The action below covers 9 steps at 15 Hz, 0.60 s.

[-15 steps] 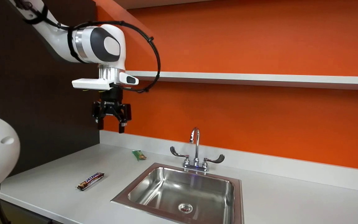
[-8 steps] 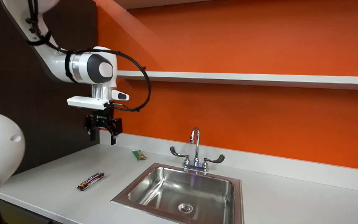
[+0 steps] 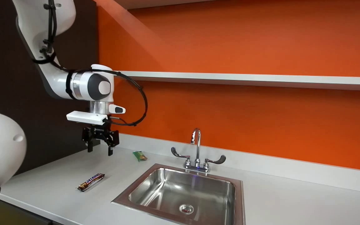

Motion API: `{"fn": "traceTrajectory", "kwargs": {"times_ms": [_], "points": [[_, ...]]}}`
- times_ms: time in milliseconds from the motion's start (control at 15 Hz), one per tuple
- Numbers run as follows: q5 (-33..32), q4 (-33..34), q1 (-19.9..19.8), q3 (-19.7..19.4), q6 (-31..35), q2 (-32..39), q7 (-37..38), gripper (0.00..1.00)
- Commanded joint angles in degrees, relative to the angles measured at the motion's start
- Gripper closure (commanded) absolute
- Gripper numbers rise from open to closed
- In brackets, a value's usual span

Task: Put the snickers bar inside the sink

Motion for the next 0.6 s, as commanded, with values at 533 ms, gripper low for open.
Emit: {"fn": "traceTrajectory", "kwargs": {"times_ms": [533], "points": [[-4.54, 5.02, 3.59, 1.33, 2.61, 12.92, 9.26, 0.00]]}}
